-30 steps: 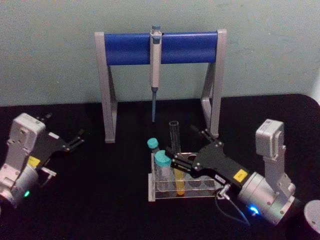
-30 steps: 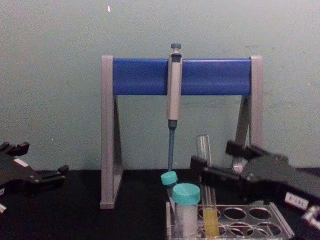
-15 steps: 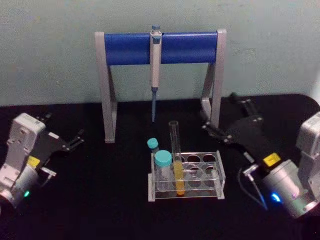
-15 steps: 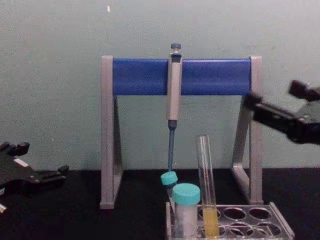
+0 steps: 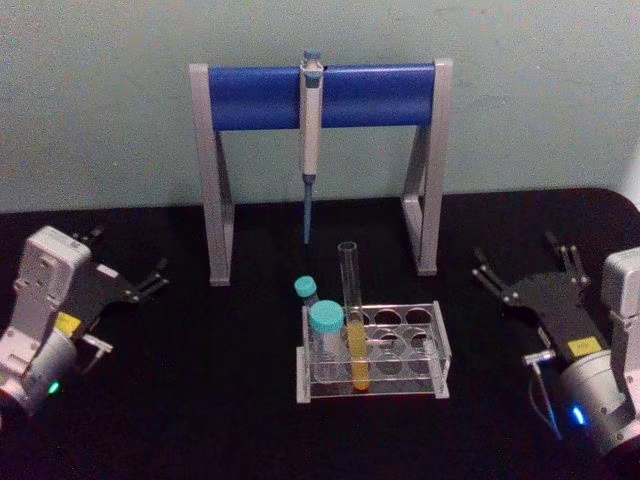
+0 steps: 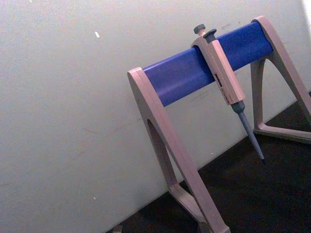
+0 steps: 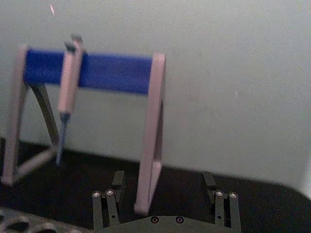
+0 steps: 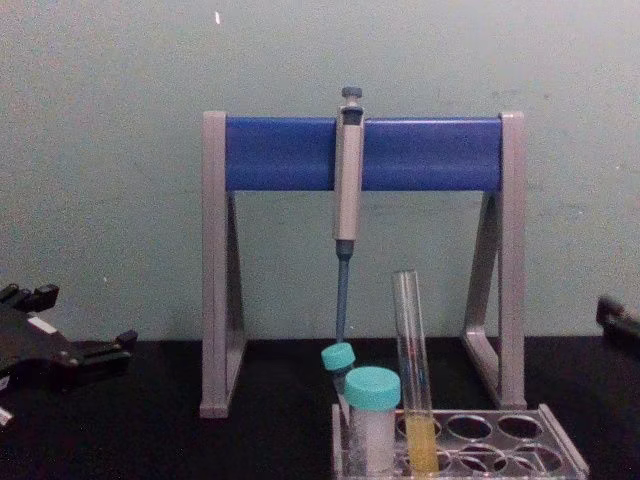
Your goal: Pick up the test tube from the test tube rack, shake it, then place it back into the test tube rack.
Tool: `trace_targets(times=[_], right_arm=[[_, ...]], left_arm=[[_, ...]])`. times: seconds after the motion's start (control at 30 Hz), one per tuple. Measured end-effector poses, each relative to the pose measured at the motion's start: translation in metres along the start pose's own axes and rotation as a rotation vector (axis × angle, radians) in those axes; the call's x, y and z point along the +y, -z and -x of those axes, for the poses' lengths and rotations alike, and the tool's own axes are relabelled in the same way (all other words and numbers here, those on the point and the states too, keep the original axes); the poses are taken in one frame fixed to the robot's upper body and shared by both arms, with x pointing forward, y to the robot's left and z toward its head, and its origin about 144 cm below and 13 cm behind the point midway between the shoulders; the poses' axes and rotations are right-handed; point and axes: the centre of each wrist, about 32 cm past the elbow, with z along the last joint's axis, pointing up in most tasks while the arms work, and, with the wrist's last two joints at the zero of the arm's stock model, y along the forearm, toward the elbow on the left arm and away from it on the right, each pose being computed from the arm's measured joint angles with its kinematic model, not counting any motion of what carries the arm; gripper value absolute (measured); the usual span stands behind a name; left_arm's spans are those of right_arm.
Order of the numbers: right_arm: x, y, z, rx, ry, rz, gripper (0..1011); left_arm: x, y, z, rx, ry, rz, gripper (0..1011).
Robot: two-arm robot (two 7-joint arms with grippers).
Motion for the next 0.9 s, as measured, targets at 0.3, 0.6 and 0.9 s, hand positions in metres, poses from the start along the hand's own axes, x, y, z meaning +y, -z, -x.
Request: trace_targets(times=[0.3, 0.6, 0.9], right_arm=[[-0.004, 0.025, 0.003, 0.013, 0.022, 0.146, 1000], [-0.004, 0.039, 0.005, 0.022, -0.001, 0.223, 1000], [-0.003, 0.042, 0.005, 0.022, -0.002, 0.239, 1000]], left_arm=[[0.000, 0.000, 0.000, 0.000, 0.000, 0.000, 1001], [0.000, 0.000, 0.000, 0.000, 0.000, 0.000, 1001], [0.000, 0.000, 0.000, 0.000, 0.000, 0.000, 1001]])
